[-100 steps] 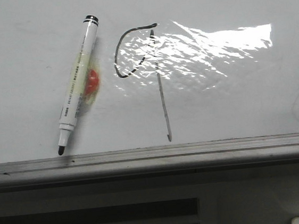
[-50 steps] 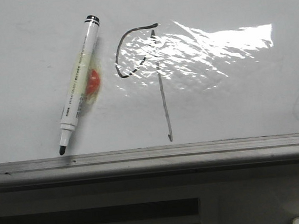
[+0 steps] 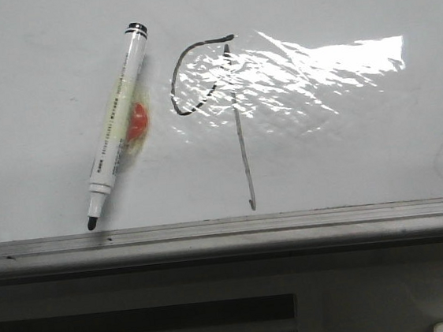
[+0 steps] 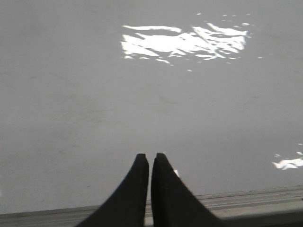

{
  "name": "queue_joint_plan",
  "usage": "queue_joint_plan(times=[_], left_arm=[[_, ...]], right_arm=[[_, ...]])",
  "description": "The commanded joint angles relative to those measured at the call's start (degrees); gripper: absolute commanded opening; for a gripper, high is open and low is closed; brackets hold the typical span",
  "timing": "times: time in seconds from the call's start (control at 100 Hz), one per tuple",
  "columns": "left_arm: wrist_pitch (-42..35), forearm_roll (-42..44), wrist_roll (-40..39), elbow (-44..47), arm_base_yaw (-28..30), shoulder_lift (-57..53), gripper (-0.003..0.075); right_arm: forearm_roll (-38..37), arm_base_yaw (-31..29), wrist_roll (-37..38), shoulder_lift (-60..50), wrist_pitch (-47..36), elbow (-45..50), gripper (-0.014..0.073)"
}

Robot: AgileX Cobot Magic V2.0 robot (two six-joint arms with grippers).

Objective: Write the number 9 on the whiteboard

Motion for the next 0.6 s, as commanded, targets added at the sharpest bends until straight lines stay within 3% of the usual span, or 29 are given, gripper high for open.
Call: queue_joint_plan(times=[0.0, 0.1, 0.24, 0.59], left_arm=[[-1.7, 1.7, -2.8, 1.1, 3.2, -1.2, -0.002], [1.4, 4.1, -8.5, 1.1, 5.6, -2.8, -0.002], [7.6, 3.5, -8.7, 1.1, 6.4, -2.8, -0.002], [7.5, 2.7, -8.3, 1.1, 6.5, -2.7, -0.002]], right_arm=[[-0.4, 0.1, -0.2, 0.5, -4.2, -1.4, -0.0062], [-0.4, 0.1, -0.2, 0.5, -4.2, -1.4, -0.0062], [-0.4, 0.1, -0.2, 0.5, -4.2, -1.4, -0.0062], [-0.4, 0.1, -0.2, 0.5, -4.2, -1.4, -0.0062]])
